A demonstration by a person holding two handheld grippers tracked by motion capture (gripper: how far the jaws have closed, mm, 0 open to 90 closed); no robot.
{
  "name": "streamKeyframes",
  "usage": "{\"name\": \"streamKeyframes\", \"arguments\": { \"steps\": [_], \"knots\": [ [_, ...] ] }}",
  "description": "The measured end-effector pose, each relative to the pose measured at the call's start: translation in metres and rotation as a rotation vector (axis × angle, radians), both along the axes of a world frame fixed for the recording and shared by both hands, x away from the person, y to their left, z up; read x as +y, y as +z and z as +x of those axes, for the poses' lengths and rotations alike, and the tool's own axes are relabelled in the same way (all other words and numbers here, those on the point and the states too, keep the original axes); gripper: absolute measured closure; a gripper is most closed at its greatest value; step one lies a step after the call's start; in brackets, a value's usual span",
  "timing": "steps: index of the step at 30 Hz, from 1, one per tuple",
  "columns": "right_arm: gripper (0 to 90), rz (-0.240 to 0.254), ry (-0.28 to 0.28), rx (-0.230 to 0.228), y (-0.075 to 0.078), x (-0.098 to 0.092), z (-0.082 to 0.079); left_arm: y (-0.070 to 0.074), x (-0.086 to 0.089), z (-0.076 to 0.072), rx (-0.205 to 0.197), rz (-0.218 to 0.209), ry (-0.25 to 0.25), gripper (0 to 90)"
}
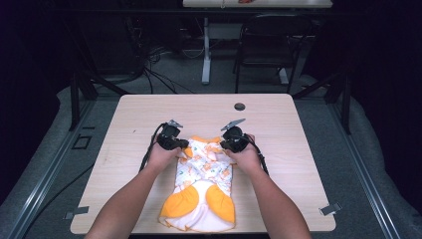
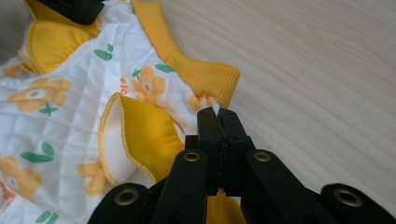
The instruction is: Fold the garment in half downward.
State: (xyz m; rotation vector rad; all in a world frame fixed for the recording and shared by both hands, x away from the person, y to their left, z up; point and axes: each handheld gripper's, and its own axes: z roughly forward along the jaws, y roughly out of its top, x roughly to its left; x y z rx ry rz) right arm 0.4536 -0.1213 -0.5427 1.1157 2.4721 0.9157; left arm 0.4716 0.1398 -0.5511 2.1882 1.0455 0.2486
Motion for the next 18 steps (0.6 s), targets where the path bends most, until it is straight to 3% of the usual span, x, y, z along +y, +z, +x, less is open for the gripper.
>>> {"name": "streamKeyframes", "arguments": {
  "steps": [15, 18],
  "knots": [
    [89.2, 0.006, 0.051, -0.104, 0.040, 0.008, -0.005, 0.040, 0.021, -0.012, -0.098, -0.043, 0.022, 84.9],
    [89.3, 0.005, 0.056, -0.129, 0.049, 0.011, -0.006, 0.049, 0.024, -0.013, -0.121, -0.032, 0.013, 85.0]
  ]
}}
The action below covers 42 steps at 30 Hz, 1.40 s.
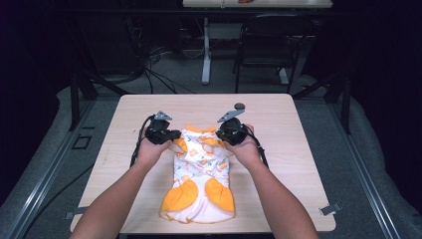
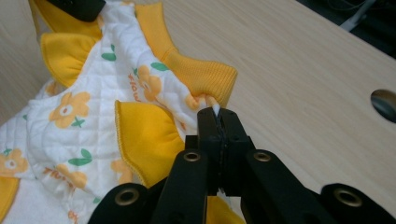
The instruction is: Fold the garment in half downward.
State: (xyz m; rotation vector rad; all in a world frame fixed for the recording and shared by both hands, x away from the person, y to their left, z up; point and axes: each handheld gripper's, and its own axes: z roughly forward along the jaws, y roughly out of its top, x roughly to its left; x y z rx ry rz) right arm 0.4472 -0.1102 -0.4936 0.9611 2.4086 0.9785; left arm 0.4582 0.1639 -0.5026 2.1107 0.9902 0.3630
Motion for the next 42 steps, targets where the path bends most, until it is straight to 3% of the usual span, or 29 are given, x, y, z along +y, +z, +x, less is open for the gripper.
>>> {"name": "streamKeyframes", "arguments": {
  "steps": [3, 12, 13, 16, 24, 28, 32, 34, 42],
  "knots": [
    [89.2, -0.026, 0.018, -0.027, 0.008, 0.003, -0.001, 0.008, 0.002, -0.002, -0.028, -0.002, 0.002, 84.9],
    [89.2, -0.045, 0.034, -0.103, 0.034, 0.006, -0.002, 0.032, 0.006, -0.005, -0.099, -0.002, 0.001, 84.9],
    [89.2, -0.047, 0.039, -0.124, 0.042, 0.007, -0.003, 0.038, 0.006, -0.007, -0.122, 0.002, 0.001, 84.9],
    [89.2, -0.041, 0.043, -0.135, 0.047, 0.007, -0.005, 0.041, 0.007, -0.009, -0.136, -0.005, -0.002, 84.9],
    [89.1, -0.064, 0.099, -0.136, 0.033, 0.001, -0.021, 0.024, 0.008, -0.026, -0.139, -0.008, -0.035, 84.9],
    [89.1, -0.048, 0.102, -0.141, 0.030, 0.000, -0.025, 0.019, 0.008, -0.031, -0.135, -0.016, -0.039, 84.8],
    [89.0, -0.074, 0.124, -0.145, 0.026, 0.000, -0.035, 0.014, 0.007, -0.039, -0.128, -0.017, -0.048, 84.8],
    [89.0, -0.060, 0.129, -0.148, 0.026, -0.001, -0.039, 0.011, 0.008, -0.044, -0.125, -0.022, -0.054, 84.7],
    [88.9, -0.064, 0.150, -0.124, 0.011, -0.003, -0.056, -0.005, 0.012, -0.064, -0.105, -0.032, -0.085, 84.4]
  ]
}}
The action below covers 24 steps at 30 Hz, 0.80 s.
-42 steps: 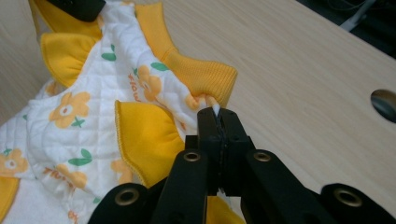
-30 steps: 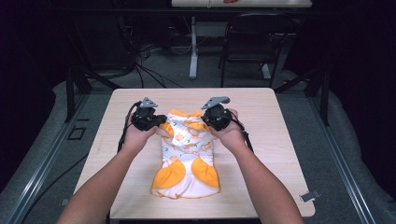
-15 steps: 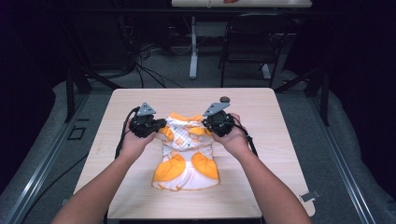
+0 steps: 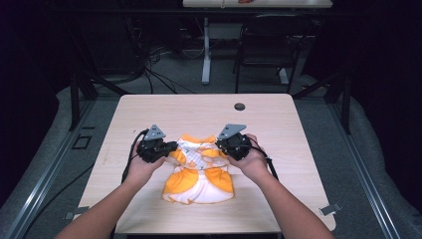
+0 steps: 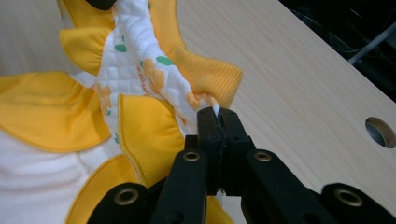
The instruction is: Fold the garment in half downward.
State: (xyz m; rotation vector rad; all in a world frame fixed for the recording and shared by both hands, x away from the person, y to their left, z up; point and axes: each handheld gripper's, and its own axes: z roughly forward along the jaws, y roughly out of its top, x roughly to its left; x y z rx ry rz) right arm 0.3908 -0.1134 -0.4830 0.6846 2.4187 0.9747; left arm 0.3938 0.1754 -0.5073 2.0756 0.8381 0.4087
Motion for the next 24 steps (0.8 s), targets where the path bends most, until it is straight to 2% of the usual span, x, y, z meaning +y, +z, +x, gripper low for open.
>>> {"name": "streamKeyframes", "arguments": {
  "steps": [7, 17, 24],
  "knots": [
    [88.6, -0.014, 0.038, 0.011, -0.008, -0.003, -0.017, -0.014, 0.003, -0.017, 0.025, -0.009, -0.032, 83.8],
    [87.9, 0.026, 0.057, 0.055, -0.032, -0.008, -0.043, -0.029, 0.004, -0.039, 0.062, -0.015, -0.069, 79.8],
    [84.9, 0.048, 0.071, 0.083, -0.039, -0.012, -0.053, -0.033, 0.007, -0.054, 0.094, -0.041, -0.092, 75.2]
  ]
}}
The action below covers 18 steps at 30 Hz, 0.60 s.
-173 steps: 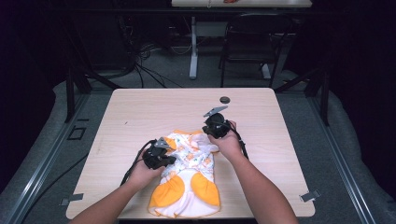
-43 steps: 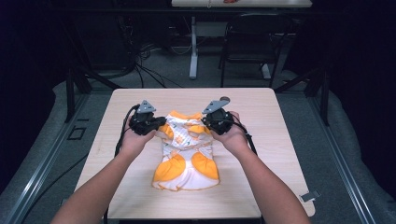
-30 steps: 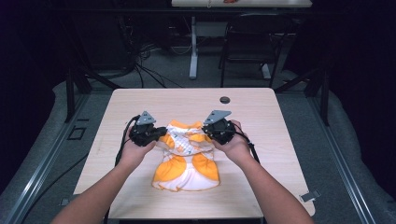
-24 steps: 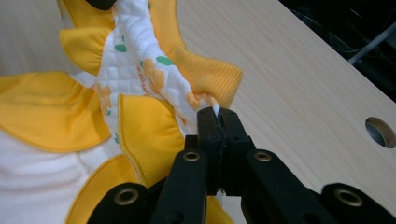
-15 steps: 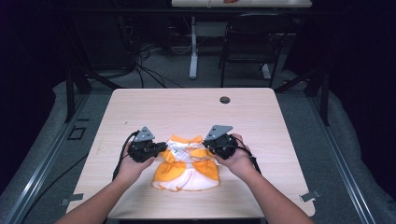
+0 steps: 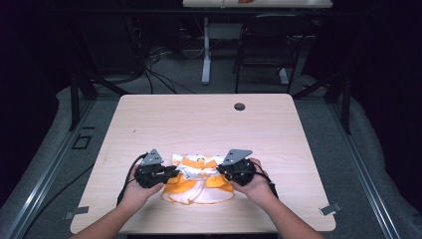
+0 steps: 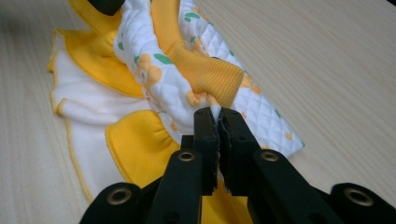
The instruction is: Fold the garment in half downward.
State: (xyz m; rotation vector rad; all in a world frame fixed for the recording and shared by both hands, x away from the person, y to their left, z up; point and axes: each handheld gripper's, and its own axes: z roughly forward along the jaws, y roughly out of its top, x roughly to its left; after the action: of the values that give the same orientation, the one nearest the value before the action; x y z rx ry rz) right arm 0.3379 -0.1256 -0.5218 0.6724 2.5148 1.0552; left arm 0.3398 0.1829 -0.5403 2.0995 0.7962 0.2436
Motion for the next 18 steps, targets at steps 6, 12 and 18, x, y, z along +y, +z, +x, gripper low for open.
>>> {"name": "streamKeyframes", "arguments": {
  "steps": [6, 12, 18],
  "knots": [
    [75.7, 0.046, -0.007, 0.018, 0.001, -0.006, -0.010, 0.012, 0.006, -0.007, -0.009, -0.030, -0.003, 70.2],
    [87.1, 0.098, -0.066, 0.025, 0.012, -0.012, 0.000, 0.026, 0.006, 0.011, -0.026, -0.014, 0.032, 77.3],
    [89.8, 0.102, -0.103, 0.058, 0.008, -0.005, 0.019, 0.024, -0.002, 0.032, 0.021, -0.039, 0.072, 89.5]
  ]
}}
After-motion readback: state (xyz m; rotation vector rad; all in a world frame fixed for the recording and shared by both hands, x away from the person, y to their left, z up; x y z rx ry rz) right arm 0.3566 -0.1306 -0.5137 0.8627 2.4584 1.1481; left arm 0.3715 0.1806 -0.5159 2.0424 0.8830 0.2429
